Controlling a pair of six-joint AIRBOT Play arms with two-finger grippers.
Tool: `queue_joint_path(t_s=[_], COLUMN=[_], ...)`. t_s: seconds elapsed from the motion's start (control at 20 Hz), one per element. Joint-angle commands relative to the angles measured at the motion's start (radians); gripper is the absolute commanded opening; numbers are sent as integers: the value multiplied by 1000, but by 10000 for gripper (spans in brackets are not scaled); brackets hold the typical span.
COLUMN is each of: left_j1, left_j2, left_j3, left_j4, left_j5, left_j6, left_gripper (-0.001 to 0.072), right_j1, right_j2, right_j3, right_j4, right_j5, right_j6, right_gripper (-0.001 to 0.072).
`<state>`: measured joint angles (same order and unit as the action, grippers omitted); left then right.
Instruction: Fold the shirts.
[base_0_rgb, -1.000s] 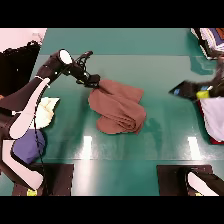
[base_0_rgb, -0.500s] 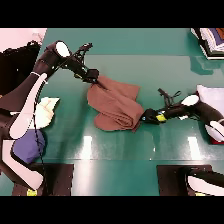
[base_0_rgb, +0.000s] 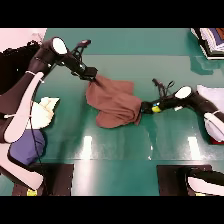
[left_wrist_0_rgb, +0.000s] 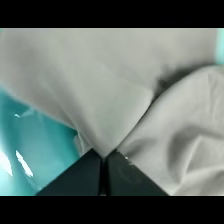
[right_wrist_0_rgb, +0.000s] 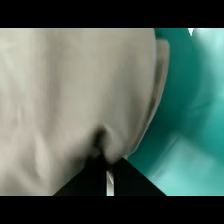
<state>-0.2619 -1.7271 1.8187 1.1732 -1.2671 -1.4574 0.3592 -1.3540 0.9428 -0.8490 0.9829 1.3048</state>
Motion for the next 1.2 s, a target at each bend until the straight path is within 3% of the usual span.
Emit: queue_joint_path(t_s=[0.0,0.3,0.55,0.75,0.95,1.15], left_j1=[1,0,0,0,0,0], left_j2=[137,513,747,787,764,683], left_j3=[42,125,125,137,132,-14], left_j4=[109,103,23,-118,-114,-102], left_j5=[10,39,109,106,77,-36], left_j6=[0,-1,-2,-1,18,18], left_gripper=[24,25,25,25,25,25], right_j1=[-59,-229,-316,-323,-320,-191], right_j2=[133,406,526,540,447,285], right_j3=[140,453,629,755,894,784], right_j4=[-150,-174,-173,-172,-172,-176], right_j5=[87,225,278,330,459,592], right_j6=[35,39,39,40,103,120], right_gripper=[22,22,22,22,22,22])
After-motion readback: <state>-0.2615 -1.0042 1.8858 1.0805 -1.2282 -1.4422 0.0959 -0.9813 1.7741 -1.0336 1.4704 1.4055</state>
